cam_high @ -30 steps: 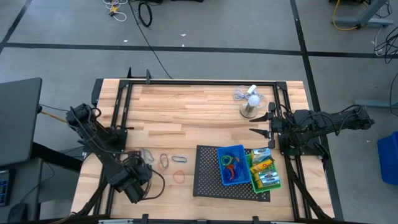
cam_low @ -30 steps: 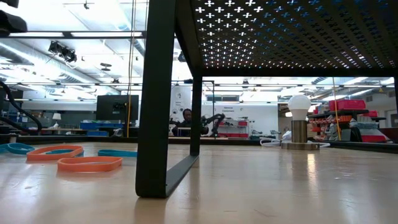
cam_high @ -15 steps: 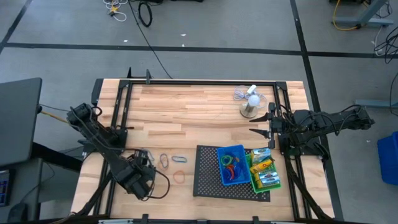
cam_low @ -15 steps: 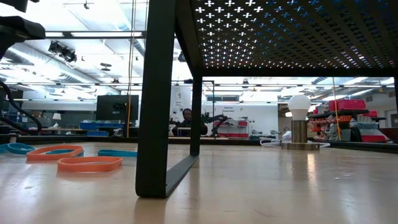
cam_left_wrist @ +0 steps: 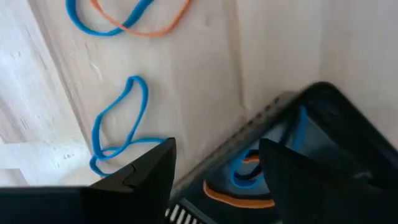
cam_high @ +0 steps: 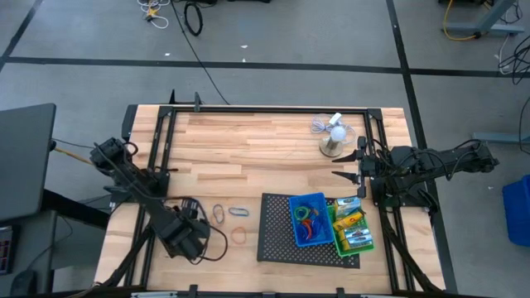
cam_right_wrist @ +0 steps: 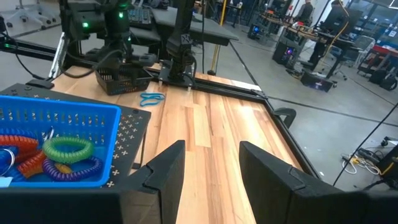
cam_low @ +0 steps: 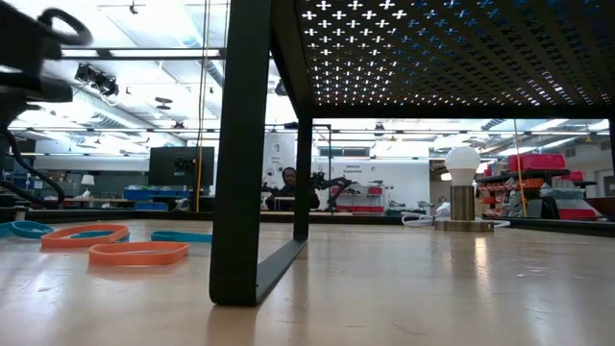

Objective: Pick & Place Office Desk Supplies
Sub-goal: Adjust the black bin on the shelf

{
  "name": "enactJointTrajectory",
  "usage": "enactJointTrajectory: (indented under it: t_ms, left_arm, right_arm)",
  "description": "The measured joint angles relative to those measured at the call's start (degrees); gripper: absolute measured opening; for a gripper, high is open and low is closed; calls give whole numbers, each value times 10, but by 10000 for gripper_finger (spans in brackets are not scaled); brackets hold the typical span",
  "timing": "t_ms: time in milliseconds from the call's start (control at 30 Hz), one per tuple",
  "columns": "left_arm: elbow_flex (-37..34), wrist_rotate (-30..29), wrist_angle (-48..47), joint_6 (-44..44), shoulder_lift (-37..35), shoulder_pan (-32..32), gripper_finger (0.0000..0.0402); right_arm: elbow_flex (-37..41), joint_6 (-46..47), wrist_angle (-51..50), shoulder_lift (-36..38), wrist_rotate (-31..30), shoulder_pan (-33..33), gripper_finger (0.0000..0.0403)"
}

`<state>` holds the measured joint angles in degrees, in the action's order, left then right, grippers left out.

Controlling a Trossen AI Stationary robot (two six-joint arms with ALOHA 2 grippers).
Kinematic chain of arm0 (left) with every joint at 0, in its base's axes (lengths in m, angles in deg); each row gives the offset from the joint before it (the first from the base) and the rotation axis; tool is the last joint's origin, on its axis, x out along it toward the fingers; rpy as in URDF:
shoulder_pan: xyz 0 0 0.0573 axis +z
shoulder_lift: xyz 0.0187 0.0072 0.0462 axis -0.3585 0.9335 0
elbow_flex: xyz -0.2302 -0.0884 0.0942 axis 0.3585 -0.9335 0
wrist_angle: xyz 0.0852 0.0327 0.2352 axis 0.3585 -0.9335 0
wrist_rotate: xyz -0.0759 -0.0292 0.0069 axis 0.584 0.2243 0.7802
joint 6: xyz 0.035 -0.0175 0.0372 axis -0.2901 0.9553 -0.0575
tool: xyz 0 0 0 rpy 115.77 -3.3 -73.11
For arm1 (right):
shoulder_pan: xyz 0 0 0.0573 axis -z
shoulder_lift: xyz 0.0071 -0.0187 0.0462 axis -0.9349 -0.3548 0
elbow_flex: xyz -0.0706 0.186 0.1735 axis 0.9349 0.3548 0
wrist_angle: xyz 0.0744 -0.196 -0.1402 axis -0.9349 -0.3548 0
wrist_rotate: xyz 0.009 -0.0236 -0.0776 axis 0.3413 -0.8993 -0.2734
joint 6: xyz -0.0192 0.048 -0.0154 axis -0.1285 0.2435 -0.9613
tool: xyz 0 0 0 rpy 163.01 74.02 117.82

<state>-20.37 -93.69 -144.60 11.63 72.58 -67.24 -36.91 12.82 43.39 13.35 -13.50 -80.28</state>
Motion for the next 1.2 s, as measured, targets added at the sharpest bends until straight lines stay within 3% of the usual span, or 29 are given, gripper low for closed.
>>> enactJointTrajectory:
  t_ms: [233, 433, 600, 833, 1000, 1200]
  left_arm:
    - [-15, -2, 32, -25, 0, 26, 168]
    - [-15, -43, 56, -50, 0, 62, 112]
    - [-15, -48, 91, -75, 0, 123, 117]
    - [-15, -42, 171, -124, 0, 199, 154]
    - [-15, -9, 201, -125, 4, 212, 179]
    - [-15, -10, 265, -136, 5, 213, 187]
  right_arm:
    - [0, 2, 0, 0, 0, 0, 160]
    - [0, 2, 0, 0, 0, 0, 160]
    - [0, 0, 0, 0, 0, 0, 160]
    - [0, 0, -9, 0, 0, 0, 160]
    - [0, 2, -17, 0, 0, 0, 160]
    - [0, -4, -17, 0, 0, 0, 160]
